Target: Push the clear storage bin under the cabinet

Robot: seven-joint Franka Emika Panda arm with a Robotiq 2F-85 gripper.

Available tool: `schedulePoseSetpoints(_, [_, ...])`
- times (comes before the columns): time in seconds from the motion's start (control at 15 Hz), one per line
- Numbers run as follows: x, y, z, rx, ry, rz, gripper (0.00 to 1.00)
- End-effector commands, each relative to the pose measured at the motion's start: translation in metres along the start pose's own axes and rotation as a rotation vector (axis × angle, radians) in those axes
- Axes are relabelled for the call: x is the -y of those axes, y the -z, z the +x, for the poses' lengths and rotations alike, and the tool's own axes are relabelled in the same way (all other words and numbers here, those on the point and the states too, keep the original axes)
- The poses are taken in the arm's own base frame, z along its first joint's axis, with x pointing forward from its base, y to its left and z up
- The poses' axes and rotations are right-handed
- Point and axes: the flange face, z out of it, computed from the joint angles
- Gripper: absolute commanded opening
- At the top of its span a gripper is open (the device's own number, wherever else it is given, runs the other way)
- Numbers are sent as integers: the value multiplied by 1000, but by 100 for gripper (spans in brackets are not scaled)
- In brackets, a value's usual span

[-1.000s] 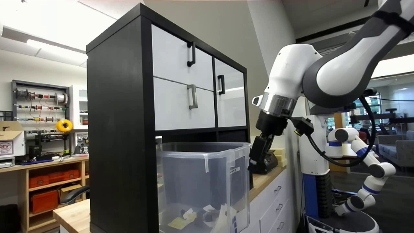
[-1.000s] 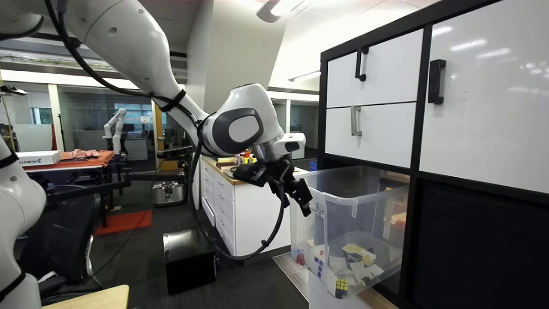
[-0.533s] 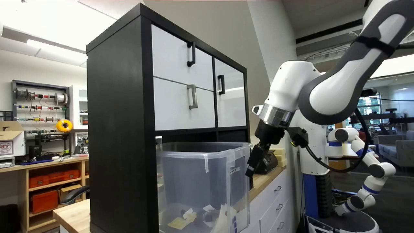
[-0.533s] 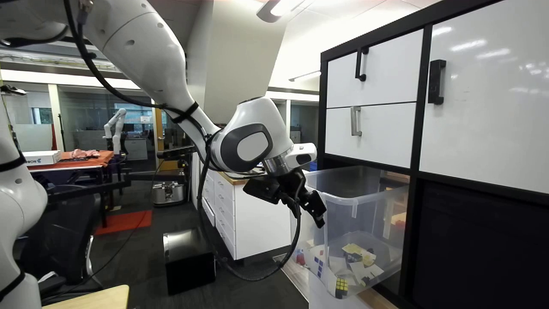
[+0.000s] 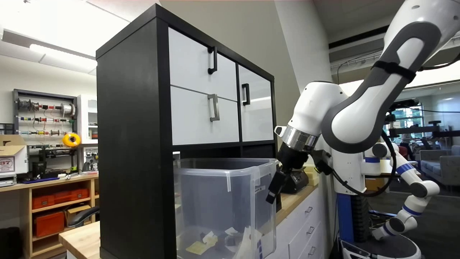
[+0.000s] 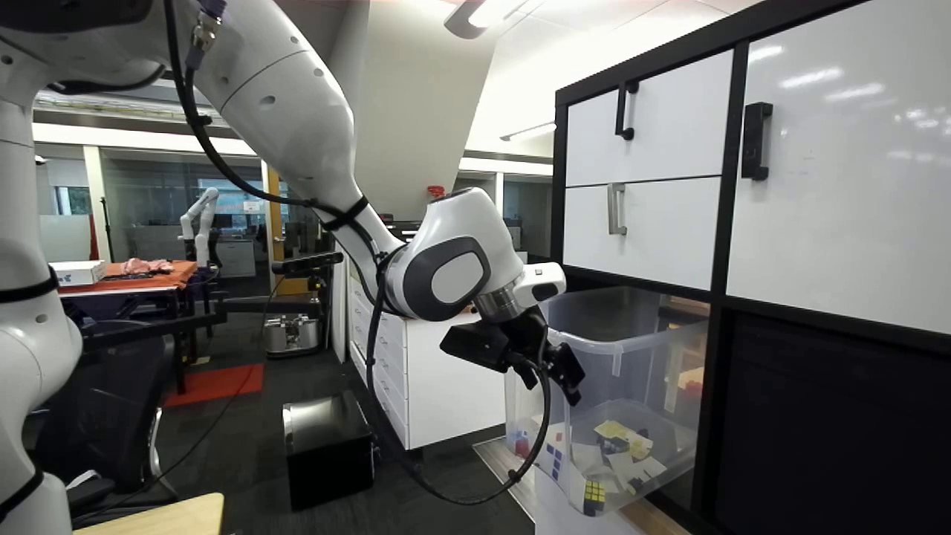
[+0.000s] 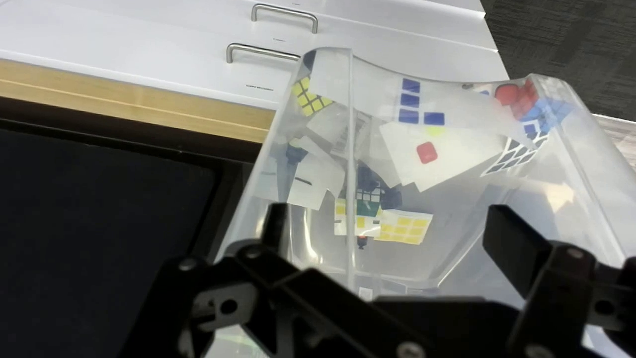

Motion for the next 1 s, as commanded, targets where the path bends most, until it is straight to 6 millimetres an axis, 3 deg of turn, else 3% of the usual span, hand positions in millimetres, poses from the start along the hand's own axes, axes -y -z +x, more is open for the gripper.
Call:
schedulePoseSetpoints(0.0, [0,-5,17,-39,33,-1,100])
schedulePoseSetpoints(0.93, [15,-32,65,-59,69,4,100])
